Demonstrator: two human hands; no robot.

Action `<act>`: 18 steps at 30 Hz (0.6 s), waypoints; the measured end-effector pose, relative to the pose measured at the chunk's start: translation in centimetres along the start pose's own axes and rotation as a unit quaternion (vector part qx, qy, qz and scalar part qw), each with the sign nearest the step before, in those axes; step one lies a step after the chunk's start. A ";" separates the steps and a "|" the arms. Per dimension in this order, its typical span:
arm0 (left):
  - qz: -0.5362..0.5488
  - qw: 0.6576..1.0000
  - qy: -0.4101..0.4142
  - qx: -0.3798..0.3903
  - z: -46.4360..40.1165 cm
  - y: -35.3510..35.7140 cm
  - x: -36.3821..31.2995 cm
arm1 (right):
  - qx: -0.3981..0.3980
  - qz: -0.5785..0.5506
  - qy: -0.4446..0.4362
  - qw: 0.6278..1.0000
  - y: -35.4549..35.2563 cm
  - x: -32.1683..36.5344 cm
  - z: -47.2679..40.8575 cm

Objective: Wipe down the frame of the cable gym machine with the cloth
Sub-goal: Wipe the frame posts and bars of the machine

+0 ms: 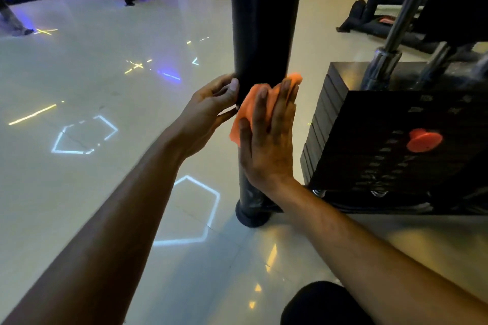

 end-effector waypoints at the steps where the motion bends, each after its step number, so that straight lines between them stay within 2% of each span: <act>1: -0.002 1.000 -0.001 0.001 -0.1 -0.1 0.0 | -0.005 -0.001 -0.002 1.000 0.2 -0.2 0.3; 7: 0.006 1.000 0.005 -0.006 0.0 0.2 1.6 | 0.071 0.023 0.001 0.997 2.0 -2.5 5.8; 12: 0.017 1.000 -0.005 0.009 0.5 0.4 5.3 | 0.006 0.007 0.007 1.000 1.3 -1.1 2.9; 14: 0.016 1.000 -0.015 0.008 0.7 0.0 6.8 | 0.005 0.016 -0.002 1.000 2.3 -1.9 4.2; 18: 0.009 0.999 -0.032 0.002 1.1 0.1 8.6 | 0.104 0.052 0.018 0.993 4.9 -4.1 10.6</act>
Point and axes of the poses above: each hand's wrist, its own z-axis away from the middle knuckle, its own y-axis out of the palm, x = y × z, the point moved 3 cm from there along -z, towards the middle knuckle, and after that the axes turned 3 degrees about x, right-handed, at the moved point
